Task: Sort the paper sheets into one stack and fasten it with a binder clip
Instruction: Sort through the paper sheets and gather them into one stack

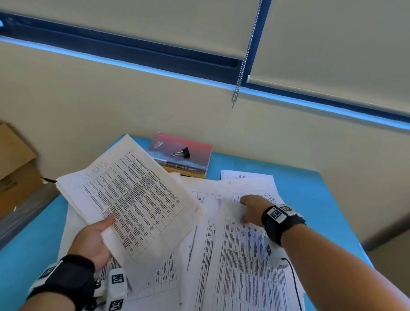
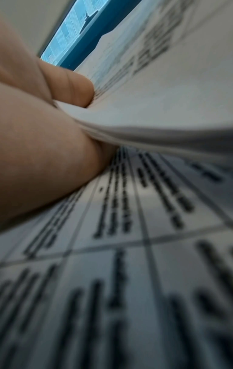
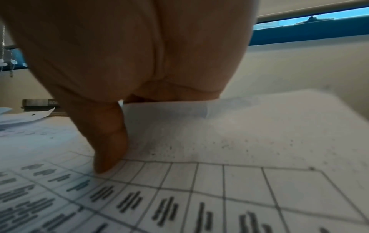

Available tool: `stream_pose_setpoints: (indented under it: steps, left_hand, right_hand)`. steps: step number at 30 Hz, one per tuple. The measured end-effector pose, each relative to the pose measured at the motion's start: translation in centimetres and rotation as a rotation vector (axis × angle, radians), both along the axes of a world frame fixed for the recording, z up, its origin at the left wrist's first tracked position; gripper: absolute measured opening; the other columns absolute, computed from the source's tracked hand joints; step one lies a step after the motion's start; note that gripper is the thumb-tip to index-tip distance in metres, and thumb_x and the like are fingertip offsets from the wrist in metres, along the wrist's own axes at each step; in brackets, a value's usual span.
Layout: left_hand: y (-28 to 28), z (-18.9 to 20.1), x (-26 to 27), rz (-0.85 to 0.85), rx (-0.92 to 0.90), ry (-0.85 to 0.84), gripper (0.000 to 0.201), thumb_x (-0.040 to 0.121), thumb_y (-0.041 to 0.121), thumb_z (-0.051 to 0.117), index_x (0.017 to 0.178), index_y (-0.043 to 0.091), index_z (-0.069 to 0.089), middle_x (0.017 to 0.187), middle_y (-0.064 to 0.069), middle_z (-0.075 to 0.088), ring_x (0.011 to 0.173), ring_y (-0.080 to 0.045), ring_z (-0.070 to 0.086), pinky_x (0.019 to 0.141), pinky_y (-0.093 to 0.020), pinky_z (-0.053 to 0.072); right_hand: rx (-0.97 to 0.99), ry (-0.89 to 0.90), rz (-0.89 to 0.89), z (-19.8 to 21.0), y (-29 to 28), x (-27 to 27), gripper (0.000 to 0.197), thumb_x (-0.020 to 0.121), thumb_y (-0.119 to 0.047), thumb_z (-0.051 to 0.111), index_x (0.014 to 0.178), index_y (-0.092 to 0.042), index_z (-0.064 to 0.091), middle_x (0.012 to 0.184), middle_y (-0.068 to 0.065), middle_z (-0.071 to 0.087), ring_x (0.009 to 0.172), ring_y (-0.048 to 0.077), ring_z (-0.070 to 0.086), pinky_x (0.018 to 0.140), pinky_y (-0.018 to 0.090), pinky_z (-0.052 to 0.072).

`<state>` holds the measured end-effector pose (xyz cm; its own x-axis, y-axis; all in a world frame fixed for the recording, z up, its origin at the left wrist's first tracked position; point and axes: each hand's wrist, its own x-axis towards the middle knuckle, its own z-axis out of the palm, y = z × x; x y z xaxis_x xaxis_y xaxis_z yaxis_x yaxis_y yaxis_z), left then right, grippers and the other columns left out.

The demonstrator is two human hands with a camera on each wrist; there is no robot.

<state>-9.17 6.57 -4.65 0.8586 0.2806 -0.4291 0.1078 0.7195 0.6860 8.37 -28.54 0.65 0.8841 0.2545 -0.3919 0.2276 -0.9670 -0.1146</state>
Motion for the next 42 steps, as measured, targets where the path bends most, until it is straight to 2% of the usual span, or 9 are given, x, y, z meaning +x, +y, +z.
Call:
stream_pose_setpoints:
  steps: [5, 7, 9, 19, 26, 30, 34, 38, 42]
  left_hand:
    - [0.2, -0.1, 0.0, 0.020, 0.002, 0.026, 0.034, 0.099, 0.013, 0.046, 0.093, 0.014, 0.080, 0.116, -0.014, 0.071, 0.107, -0.033, 0.067, 0.092, -0.052, 0.049]
    - [0.2, -0.2, 0.0, 0.021, 0.004, 0.032, 0.036, 0.099, 0.014, 0.047, 0.088, 0.016, 0.081, 0.114, -0.014, 0.072, 0.108, -0.033, 0.066, 0.093, -0.052, 0.049]
    - [0.2, -0.1, 0.0, 0.026, -0.007, 0.037, 0.036, 0.099, 0.014, 0.047, 0.088, 0.017, 0.081, 0.115, -0.014, 0.072, 0.110, -0.033, 0.064, 0.095, -0.052, 0.046]
    - [0.1, 0.2, 0.2, 0.024, -0.017, 0.089, 0.033, 0.100, 0.014, 0.046, 0.091, 0.008, 0.078, 0.106, -0.016, 0.073, 0.096, -0.033, 0.070, 0.086, -0.051, 0.048]
    - [0.0, 0.1, 0.2, 0.018, -0.013, 0.058, 0.045, 0.100, 0.014, 0.045, 0.073, 0.014, 0.082, 0.095, -0.013, 0.077, 0.080, -0.027, 0.075, 0.087, -0.051, 0.047]
    - [0.0, 0.1, 0.3, 0.038, -0.034, 0.088, 0.026, 0.099, 0.012, 0.046, 0.106, 0.011, 0.071, 0.110, -0.016, 0.072, 0.103, -0.033, 0.068, 0.090, -0.053, 0.047]
    - [0.2, 0.1, 0.4, 0.061, -0.047, 0.114, 0.028, 0.099, 0.013, 0.047, 0.104, 0.009, 0.074, 0.113, -0.017, 0.071, 0.111, -0.034, 0.062, 0.094, -0.055, 0.045]
    - [0.2, 0.0, 0.4, 0.069, -0.036, 0.116, 0.030, 0.099, 0.013, 0.047, 0.126, 0.012, 0.061, 0.119, -0.016, 0.070, 0.115, -0.035, 0.060, 0.094, -0.055, 0.046]
    - [0.0, 0.2, 0.4, 0.073, 0.010, 0.131, 0.033, 0.098, 0.012, 0.048, 0.129, 0.014, 0.060, 0.123, -0.016, 0.068, 0.115, -0.036, 0.061, 0.094, -0.056, 0.047]
  right_hand:
    - [0.045, -0.037, -0.012, 0.9, -1.8, -0.6, 0.027, 0.083, -0.018, 0.064, 0.109, -0.021, 0.060, 0.109, 0.001, 0.061, 0.108, 0.027, 0.058, 0.081, 0.030, 0.046]
    - [0.023, -0.045, -0.027, 1.5, -3.1, -0.5, 0.008, 0.077, -0.014, 0.058, 0.074, -0.021, 0.056, 0.082, -0.003, 0.060, 0.086, 0.023, 0.061, 0.061, 0.025, 0.041]
    - [0.030, -0.012, -0.079, 1.9, -4.4, -0.6, 0.014, 0.074, -0.016, 0.060, 0.065, -0.021, 0.051, 0.072, -0.005, 0.057, 0.071, 0.017, 0.057, 0.054, 0.023, 0.036]
    - [0.120, 0.086, -0.141, -0.4, -4.1, -1.2, 0.057, 0.070, -0.027, 0.079, 0.120, -0.030, 0.049, 0.107, -0.006, 0.052, 0.099, 0.019, 0.054, 0.083, 0.030, 0.043]
    - [0.028, 0.065, -0.086, 0.1, -2.4, -0.6, 0.031, 0.069, -0.029, 0.081, 0.073, -0.025, 0.050, 0.082, -0.007, 0.056, 0.077, 0.015, 0.053, 0.060, 0.025, 0.037]
    - [0.054, 0.084, -0.038, 0.6, -1.9, -0.9, 0.034, 0.070, -0.031, 0.079, 0.089, -0.024, 0.052, 0.089, -0.009, 0.055, 0.087, 0.017, 0.056, 0.063, 0.025, 0.039]
    - [0.099, 0.169, -0.056, 1.3, -1.6, -1.1, 0.025, 0.066, -0.031, 0.077, 0.085, -0.020, 0.065, 0.083, -0.006, 0.065, 0.084, 0.019, 0.062, 0.068, 0.027, 0.046]
    - [0.077, 0.276, -0.019, 1.7, -1.2, -1.5, 0.032, 0.059, -0.032, 0.077, 0.088, -0.030, 0.065, 0.091, -0.008, 0.071, 0.089, 0.017, 0.067, 0.084, 0.035, 0.054]
    - [-0.040, 0.253, 0.076, 2.9, -0.4, -2.3, 0.024, 0.072, -0.031, 0.076, 0.090, -0.027, 0.060, 0.092, -0.007, 0.068, 0.090, 0.018, 0.065, 0.086, 0.034, 0.051]
